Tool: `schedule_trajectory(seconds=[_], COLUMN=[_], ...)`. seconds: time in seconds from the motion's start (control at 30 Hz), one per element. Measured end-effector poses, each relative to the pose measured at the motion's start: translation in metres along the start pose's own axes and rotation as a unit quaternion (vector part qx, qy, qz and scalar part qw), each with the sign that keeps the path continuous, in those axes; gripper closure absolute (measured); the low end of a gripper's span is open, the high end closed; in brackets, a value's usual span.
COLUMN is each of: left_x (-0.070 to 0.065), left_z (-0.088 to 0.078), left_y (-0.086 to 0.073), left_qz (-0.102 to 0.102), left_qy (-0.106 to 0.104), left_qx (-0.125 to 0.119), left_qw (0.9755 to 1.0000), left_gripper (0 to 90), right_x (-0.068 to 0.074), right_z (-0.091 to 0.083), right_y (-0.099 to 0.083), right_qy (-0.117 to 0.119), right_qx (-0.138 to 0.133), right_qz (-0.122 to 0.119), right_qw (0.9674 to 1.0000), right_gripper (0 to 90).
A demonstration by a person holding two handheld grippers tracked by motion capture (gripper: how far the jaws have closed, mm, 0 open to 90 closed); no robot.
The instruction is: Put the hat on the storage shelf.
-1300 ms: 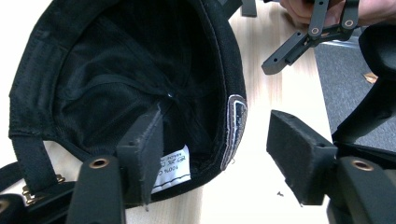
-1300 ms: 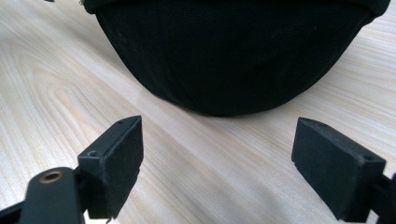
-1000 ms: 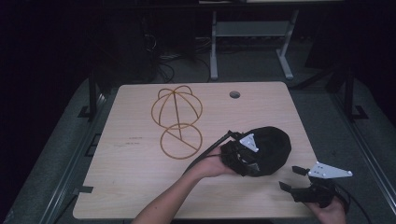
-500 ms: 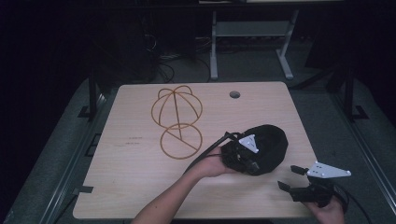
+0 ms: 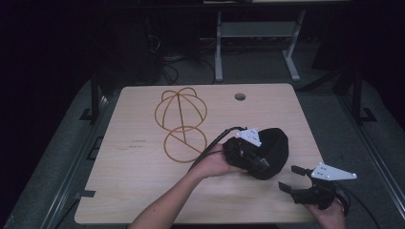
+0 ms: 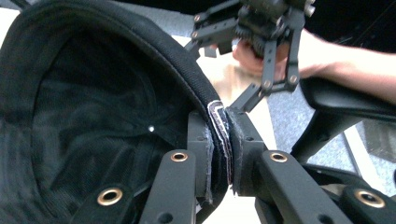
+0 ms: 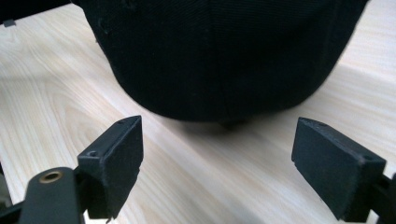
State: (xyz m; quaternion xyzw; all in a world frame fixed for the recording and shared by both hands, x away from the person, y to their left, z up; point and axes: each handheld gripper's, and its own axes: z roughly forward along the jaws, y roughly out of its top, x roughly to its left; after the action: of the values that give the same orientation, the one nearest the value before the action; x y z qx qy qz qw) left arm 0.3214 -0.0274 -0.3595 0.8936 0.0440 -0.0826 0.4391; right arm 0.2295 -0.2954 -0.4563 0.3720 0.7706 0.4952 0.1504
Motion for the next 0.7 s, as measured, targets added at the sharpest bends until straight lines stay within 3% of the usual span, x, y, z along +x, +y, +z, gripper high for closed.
schedule_trajectory(seconds=[0.27,0.3,0.43,0.63,0.7], left_x=[-0.002,-0.002,-0.006,-0.015,-0.017], left_z=[-0.013,-0.016,-0.016,-0.008,-0.005], left_y=[0.007,0.009,0.012,0.022,0.026], left_qz=[-0.002,0.0,0.006,0.032,0.039], left_qy=[-0.021,-0.028,-0.039,-0.052,-0.055], left_qx=[-0.033,-0.037,-0.038,-0.025,-0.024], left_qw=[0.9992,0.9989,0.9985,0.9978,0.9974], left_gripper=[80.5,80.4,80.5,80.8,80.8], right_x=[0.005,0.005,0.003,-0.001,-0.001], right_z=[0.005,0.002,-0.001,0.002,0.004], right_y=[0.006,0.008,0.01,0.01,0.009], right_qy=[0.006,0.014,0.023,0.036,0.043], right_qx=[-0.021,-0.04,-0.066,-0.069,-0.071], right_qz=[0.0,0.01,0.029,0.037,0.045], right_qw=[0.9998,0.999,0.9971,0.9963,0.9956], right_gripper=[16.3,16.3,17.2,29.8,30.2])
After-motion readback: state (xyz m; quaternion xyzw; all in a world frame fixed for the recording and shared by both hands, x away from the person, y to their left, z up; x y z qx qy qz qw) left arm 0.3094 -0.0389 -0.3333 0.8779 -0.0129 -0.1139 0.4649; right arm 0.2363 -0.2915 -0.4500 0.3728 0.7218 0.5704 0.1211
